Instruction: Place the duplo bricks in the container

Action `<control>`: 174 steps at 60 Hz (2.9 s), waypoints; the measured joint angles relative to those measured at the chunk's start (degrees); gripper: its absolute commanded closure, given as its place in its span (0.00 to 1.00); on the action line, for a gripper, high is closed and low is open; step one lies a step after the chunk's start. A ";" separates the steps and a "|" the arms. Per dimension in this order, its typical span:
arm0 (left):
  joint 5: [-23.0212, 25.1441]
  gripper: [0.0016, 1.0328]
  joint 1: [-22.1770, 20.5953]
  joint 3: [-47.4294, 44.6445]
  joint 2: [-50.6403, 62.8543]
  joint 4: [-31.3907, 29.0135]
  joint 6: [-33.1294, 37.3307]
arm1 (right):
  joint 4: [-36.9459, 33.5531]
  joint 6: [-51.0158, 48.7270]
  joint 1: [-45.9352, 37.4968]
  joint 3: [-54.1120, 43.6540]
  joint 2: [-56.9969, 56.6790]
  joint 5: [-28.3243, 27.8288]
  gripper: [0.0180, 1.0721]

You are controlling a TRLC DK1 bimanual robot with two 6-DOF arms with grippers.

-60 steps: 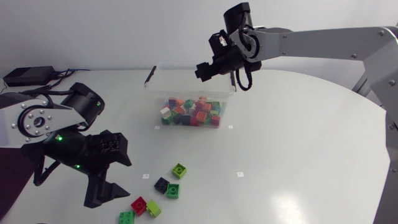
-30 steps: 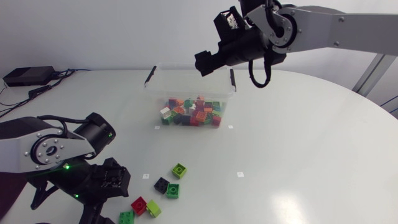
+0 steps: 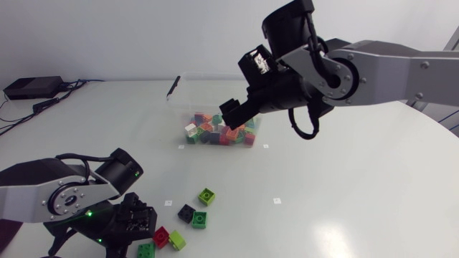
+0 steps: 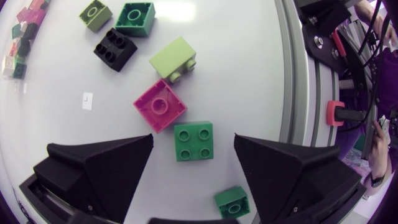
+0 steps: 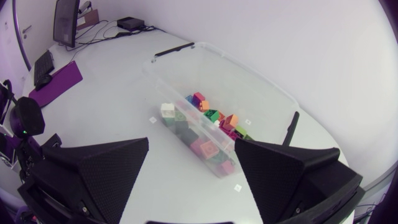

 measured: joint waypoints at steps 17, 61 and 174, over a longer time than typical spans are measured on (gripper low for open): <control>-1.14 0.53 -1.99 -1.11 1.55 3.39 -2.91 | 0.55 0.02 5.77 -5.64 -1.29 2.91 0.05; -3.45 0.81 5.51 3.87 1.53 0.83 -3.26 | -3.34 2.67 12.20 -7.87 13.38 -1.70 0.11; 7.43 0.80 17.07 43.41 18.60 29.35 -35.58 | -22.82 -3.87 8.87 9.03 18.21 -4.52 0.69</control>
